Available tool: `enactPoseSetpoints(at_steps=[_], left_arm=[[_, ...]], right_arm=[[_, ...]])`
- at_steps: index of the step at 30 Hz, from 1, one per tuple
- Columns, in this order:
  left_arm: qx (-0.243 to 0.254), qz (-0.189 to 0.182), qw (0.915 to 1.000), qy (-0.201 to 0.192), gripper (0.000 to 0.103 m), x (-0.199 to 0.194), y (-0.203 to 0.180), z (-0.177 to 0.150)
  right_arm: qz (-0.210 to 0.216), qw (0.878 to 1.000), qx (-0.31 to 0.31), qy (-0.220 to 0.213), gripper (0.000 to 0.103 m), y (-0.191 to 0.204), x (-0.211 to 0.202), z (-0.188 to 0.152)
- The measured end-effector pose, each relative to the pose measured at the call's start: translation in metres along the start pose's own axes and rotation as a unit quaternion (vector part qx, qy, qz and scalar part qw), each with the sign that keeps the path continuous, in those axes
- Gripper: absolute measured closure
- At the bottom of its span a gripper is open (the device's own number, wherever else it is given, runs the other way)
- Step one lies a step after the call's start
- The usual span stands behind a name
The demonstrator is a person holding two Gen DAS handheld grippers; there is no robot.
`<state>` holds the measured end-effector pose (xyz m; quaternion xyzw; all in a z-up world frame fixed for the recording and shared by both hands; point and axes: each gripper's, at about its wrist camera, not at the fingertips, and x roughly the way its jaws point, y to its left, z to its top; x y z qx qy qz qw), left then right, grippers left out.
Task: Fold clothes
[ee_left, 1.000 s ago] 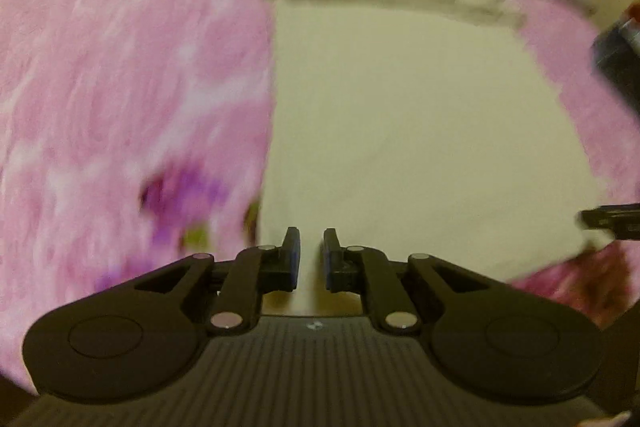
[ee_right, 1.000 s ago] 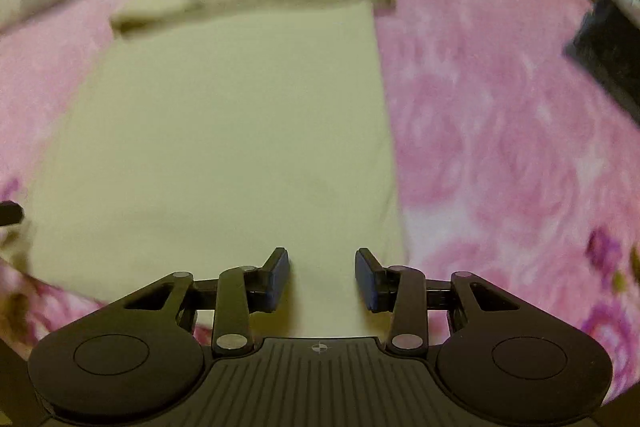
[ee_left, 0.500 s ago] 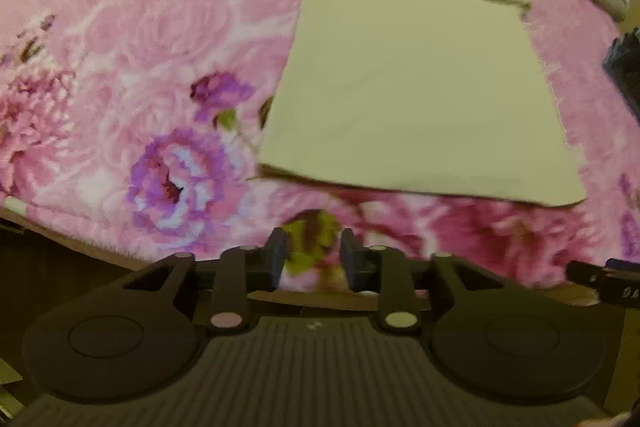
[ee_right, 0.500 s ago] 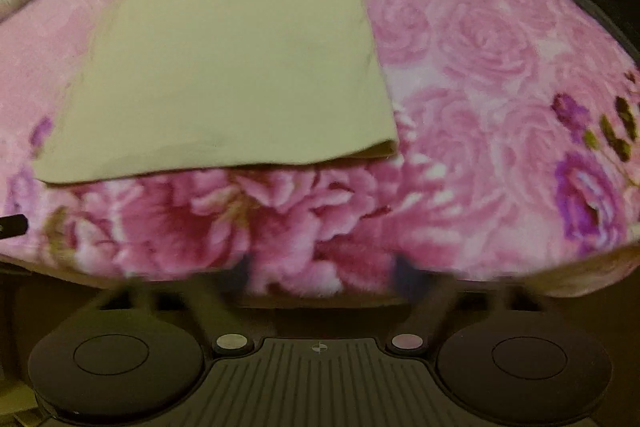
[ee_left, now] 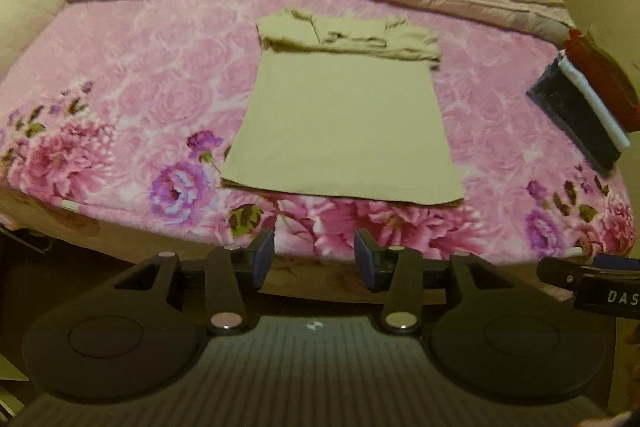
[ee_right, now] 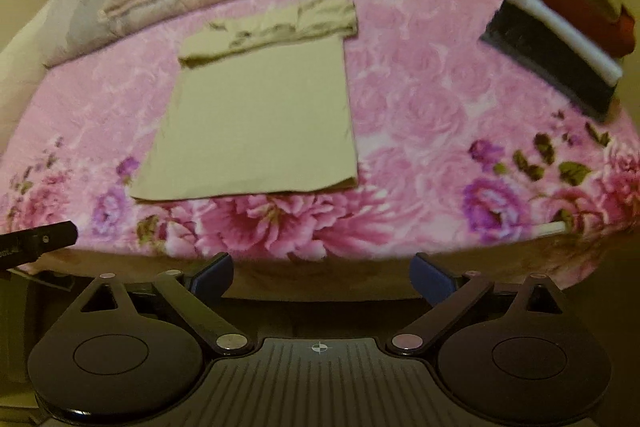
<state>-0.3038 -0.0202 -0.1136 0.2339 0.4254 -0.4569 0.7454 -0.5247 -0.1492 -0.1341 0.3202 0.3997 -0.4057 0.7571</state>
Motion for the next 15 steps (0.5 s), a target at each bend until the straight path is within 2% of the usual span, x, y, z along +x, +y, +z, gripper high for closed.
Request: enactPoseSetpoints(at_steps=[8,15], left_arm=[[-0.005,0.022,0.999,-0.038,0.058,-0.057,-0.006,-0.011],[0.003,0.033,0.9982,-0.051,0.056,-0.086,-0.012,-0.018]], right_arm=[[0.026,0.998,-0.043,-0.043,0.005,0.012,-0.056,-0.006],[0.039,0.997,-0.059,-0.042,0.005,0.022,-0.076,-0.014]])
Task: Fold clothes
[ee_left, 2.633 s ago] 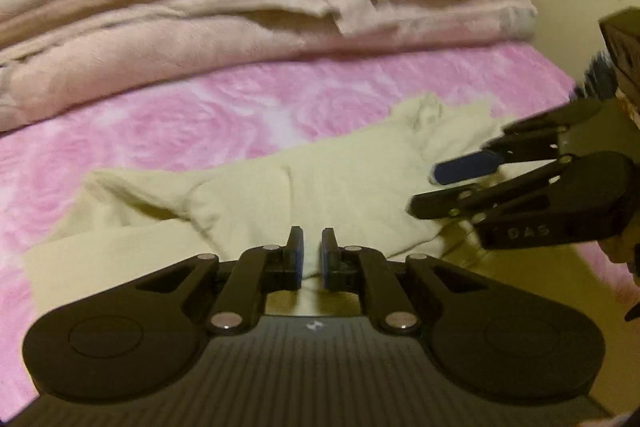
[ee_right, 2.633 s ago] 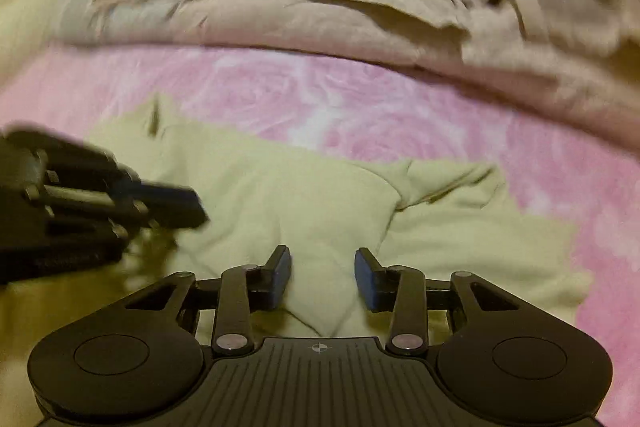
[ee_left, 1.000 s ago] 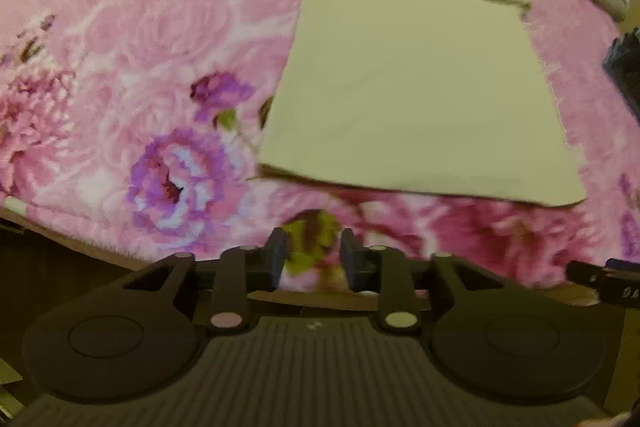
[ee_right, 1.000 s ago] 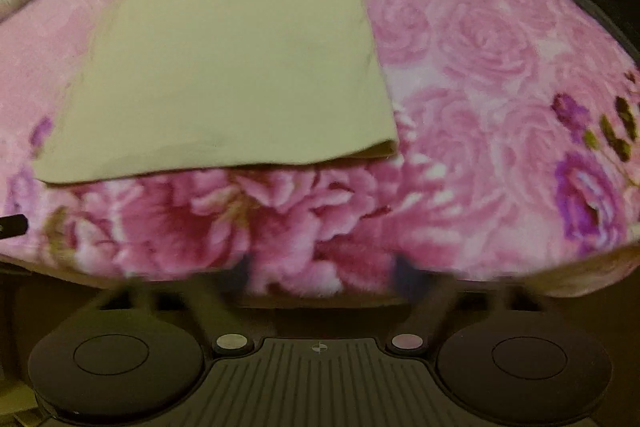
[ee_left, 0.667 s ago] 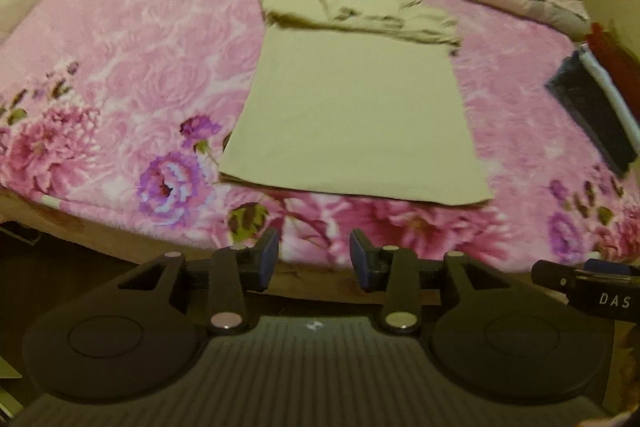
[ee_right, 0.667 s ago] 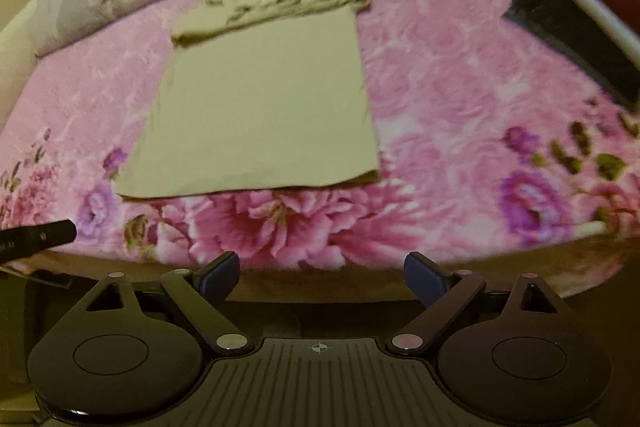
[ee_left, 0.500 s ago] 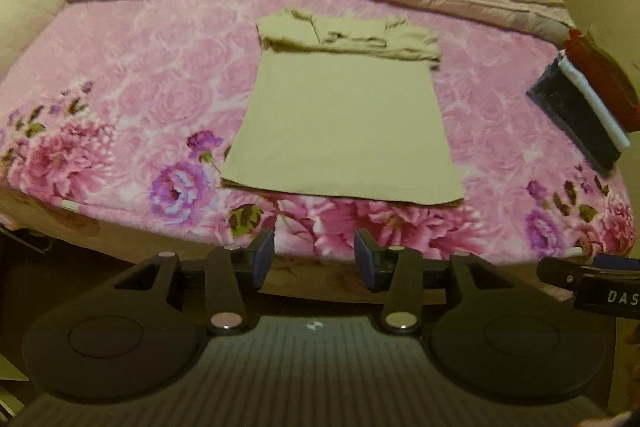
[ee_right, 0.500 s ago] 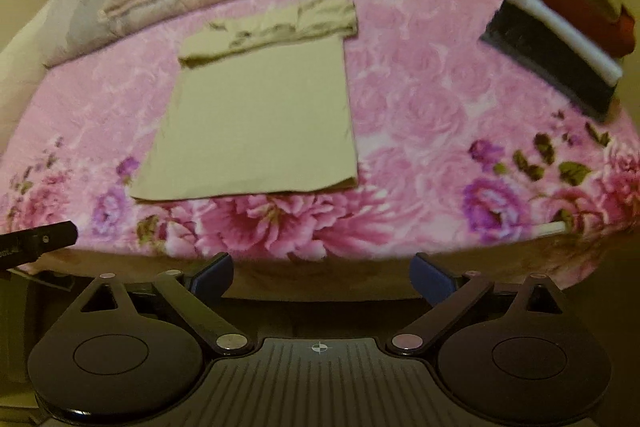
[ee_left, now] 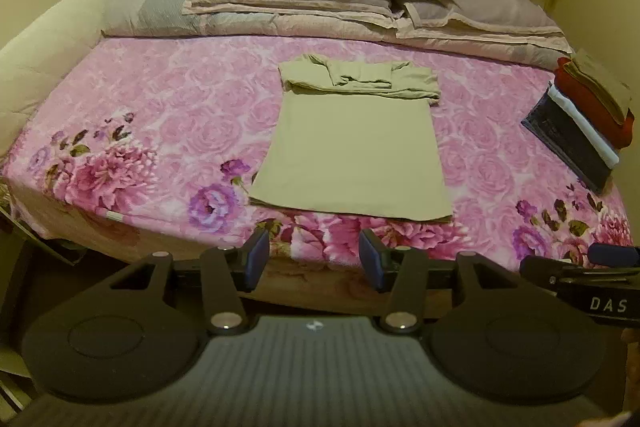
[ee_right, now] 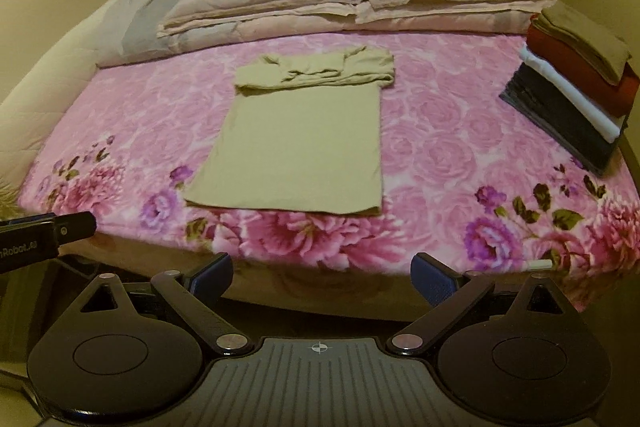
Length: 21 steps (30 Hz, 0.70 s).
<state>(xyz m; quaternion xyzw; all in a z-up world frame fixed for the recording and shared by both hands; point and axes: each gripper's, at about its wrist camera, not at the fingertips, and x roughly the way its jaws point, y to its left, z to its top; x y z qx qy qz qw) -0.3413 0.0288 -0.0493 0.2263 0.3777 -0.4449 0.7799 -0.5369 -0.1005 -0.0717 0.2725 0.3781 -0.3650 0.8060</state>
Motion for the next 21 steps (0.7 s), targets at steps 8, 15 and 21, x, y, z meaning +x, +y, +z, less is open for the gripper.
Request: enactPoseSetpoints(at_steps=[8,15,21], left_arm=[[0.019,0.001,0.9998,-0.003,0.053,-0.015,-0.006,-0.003],[0.031,-0.004,0.9995,-0.002,0.053,-0.021,-0.013,-0.009],[0.036,-0.01,0.9993,0.003,0.052,-0.024,-0.016,-0.013]], right_arm=[[-0.002,1.0,0.005,-0.002,0.005,0.002,-0.014,-0.006],[-0.006,1.0,0.007,-0.002,0.005,0.0,-0.023,-0.011],[-0.009,1.0,0.007,0.001,0.005,0.0,-0.029,-0.016]])
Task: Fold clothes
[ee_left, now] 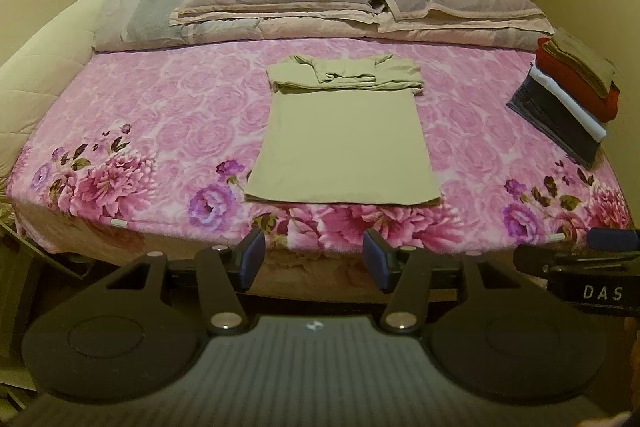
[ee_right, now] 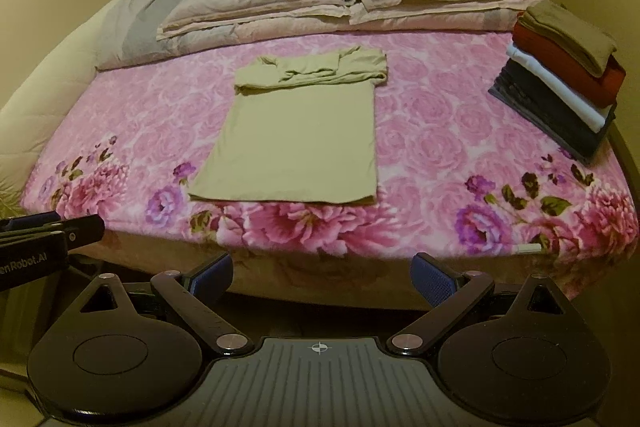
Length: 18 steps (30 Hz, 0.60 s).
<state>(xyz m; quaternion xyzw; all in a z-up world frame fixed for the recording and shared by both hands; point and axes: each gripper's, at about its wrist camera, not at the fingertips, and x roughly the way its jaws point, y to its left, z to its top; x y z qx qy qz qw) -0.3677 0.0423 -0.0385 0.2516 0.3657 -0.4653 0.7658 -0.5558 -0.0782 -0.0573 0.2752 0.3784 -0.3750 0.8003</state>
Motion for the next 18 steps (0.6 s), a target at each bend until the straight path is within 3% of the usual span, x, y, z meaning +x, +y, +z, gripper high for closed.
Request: enactPoseSetpoints(at_steps=[18], left_arm=[[-0.002,0.0,1.0,0.003,0.051,-0.0038,0.0007,-0.0057]], right_arm=[[-0.001,1.0,-0.009,-0.008,0.005,0.0014,-0.0078,-0.0008]])
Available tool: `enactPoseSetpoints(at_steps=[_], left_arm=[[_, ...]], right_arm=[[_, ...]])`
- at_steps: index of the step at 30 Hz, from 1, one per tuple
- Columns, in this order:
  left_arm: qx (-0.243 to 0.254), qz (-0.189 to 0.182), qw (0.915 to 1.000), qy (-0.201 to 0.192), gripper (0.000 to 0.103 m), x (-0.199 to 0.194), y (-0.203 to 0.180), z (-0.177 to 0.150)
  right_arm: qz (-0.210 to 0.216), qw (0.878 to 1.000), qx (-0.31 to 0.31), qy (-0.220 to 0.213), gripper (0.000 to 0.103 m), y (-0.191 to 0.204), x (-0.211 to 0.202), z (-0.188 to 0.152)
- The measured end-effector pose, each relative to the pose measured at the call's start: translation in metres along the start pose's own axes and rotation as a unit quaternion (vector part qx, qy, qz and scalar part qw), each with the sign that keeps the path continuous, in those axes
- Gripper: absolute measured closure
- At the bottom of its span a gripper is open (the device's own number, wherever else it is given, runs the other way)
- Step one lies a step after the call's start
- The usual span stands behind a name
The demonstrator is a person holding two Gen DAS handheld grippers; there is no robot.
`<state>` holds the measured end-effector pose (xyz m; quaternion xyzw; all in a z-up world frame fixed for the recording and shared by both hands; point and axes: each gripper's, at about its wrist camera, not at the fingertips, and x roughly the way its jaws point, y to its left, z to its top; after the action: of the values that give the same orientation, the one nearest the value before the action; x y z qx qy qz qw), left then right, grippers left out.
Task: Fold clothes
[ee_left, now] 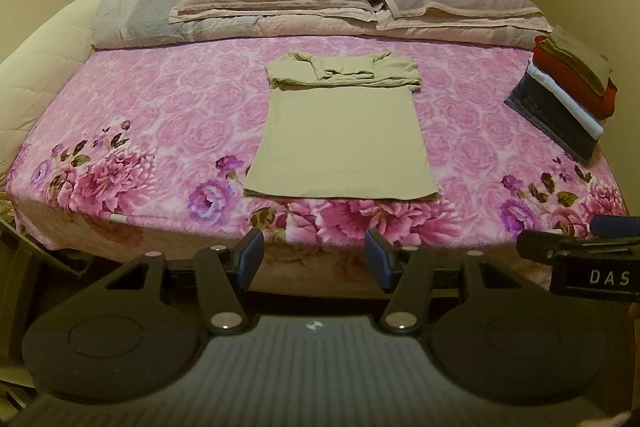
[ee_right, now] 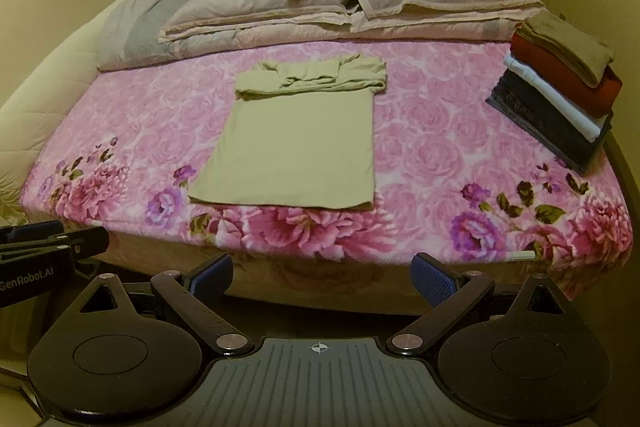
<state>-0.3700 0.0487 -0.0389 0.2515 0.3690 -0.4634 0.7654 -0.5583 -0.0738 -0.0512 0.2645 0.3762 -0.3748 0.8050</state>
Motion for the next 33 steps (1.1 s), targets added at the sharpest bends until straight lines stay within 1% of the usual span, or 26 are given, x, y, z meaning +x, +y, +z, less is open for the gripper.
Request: enactPoseSetpoints(at_steps=[8,16,20,25,28,33], left_arm=[[-0.003,0.005,1.0,0.004,0.05,0.005,-0.005,0.004],[-0.001,0.003,0.9999,0.011,0.049,0.02,-0.012,0.006],[-0.005,0.007,0.9998,0.018,0.049,0.028,-0.011,0.006],[-0.011,0.013,0.9997,0.017,0.049,0.029,-0.007,0.015],[-0.009,0.013,0.9997,0.02,0.049,0.034,-0.004,0.018],[-0.009,0.009,0.9994,0.032,0.049,0.049,0.004,0.022]], right_arm=[[0.003,1.0,0.001,0.001,0.005,-0.007,0.003,0.004],[0.001,1.0,0.007,0.005,0.005,-0.013,0.013,0.007],[0.004,1.0,0.007,0.008,0.005,-0.016,0.019,0.011],[0.005,1.0,0.001,0.008,0.005,-0.013,0.023,0.016],[0.006,1.0,0.0,0.008,0.005,-0.009,0.025,0.019],[0.003,1.0,0.007,0.021,0.005,-0.007,0.038,0.024]])
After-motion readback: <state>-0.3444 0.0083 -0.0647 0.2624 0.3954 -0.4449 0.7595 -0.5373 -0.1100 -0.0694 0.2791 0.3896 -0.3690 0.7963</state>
